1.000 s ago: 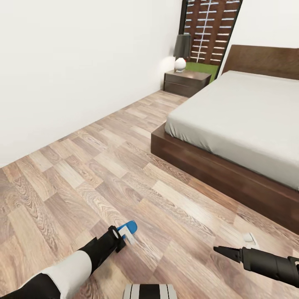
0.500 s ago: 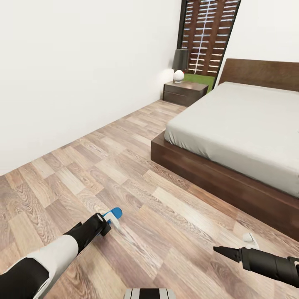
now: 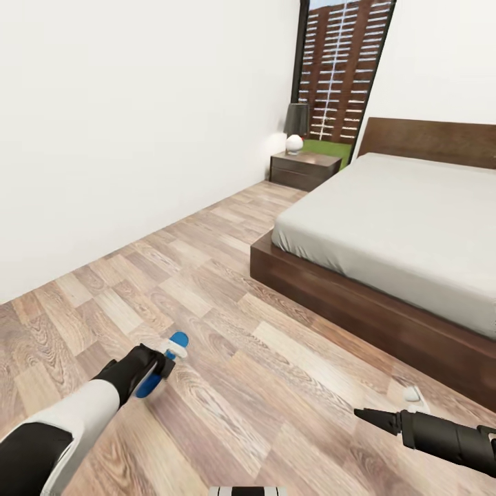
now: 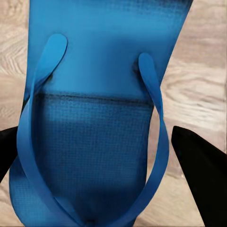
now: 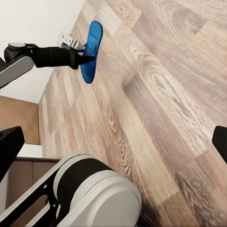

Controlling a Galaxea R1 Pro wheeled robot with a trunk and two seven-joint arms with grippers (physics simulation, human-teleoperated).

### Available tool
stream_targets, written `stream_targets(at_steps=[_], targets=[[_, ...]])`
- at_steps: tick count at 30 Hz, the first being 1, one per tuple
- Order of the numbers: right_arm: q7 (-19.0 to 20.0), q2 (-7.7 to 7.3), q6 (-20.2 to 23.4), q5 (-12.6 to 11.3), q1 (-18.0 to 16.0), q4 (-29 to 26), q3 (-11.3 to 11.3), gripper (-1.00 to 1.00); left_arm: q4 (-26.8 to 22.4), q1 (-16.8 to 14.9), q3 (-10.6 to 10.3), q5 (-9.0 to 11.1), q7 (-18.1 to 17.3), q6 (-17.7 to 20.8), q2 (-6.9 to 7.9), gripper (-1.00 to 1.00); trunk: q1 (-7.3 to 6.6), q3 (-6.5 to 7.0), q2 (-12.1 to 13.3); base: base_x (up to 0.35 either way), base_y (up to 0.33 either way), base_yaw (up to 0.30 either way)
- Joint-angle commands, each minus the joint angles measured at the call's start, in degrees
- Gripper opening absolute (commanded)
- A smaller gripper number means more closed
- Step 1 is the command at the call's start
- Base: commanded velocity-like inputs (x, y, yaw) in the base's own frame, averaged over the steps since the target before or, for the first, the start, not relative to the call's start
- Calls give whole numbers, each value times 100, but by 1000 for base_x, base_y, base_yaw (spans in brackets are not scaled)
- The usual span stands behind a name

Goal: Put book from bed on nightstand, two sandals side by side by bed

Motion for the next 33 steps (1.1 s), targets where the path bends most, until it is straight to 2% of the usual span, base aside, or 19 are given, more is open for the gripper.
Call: stream_targets(at_steps=[1,2,5,6,11,12,16,20,24,30,33], targets=[[3,0,46,-15,-2,0,-2,100,-14,-10,141,-26,-48,39,13,-100,-3,18,0,0,0,0],[2,1,46,-14,-2,0,-2,100,-14,-27,427,10,-45,88,34,-100,-6,40,1,0,0,0],[0,2,46,-14,-2,0,-2,100,-20,-41,856,42,-42,223,53,-100,-14,107,5,0,0,0],[-7,2,46,-16,-1,0,-2,100,-24,-46,1112,57,-36,289,60,-100,-16,129,7,0,0,0],[-34,3,46,-19,0,1,-2,100,-31,-53,1672,84,-24,382,69,-100,-29,239,13,0,0,0],[-36,3,46,-19,0,2,-2,100,-33,-53,1732,90,-17,388,70,-100,-32,262,15,0,0,0],[-98,3,46,-19,-1,21,-2,100,-102,-54,1877,107,11,406,72,-100,-42,350,20,0,0,0],[-366,14,46,-18,-2,36,1,100,-257,-55,1965,112,24,462,56,-100,-52,439,25,0,0,0],[-580,34,46,-9,-2,42,29,100,-316,-55,2002,115,33,501,31,-100,-63,527,31,0,0,0],[-1108,59,46,-10,-2,51,84,100,-487,-62,2016,108,137,526,12,-100,-78,660,39,0,0,0],[-1193,62,46,-7,-2,52,89,100,-543,-73,2017,108,162,555,11,-100,-86,727,43,0,0,0]])
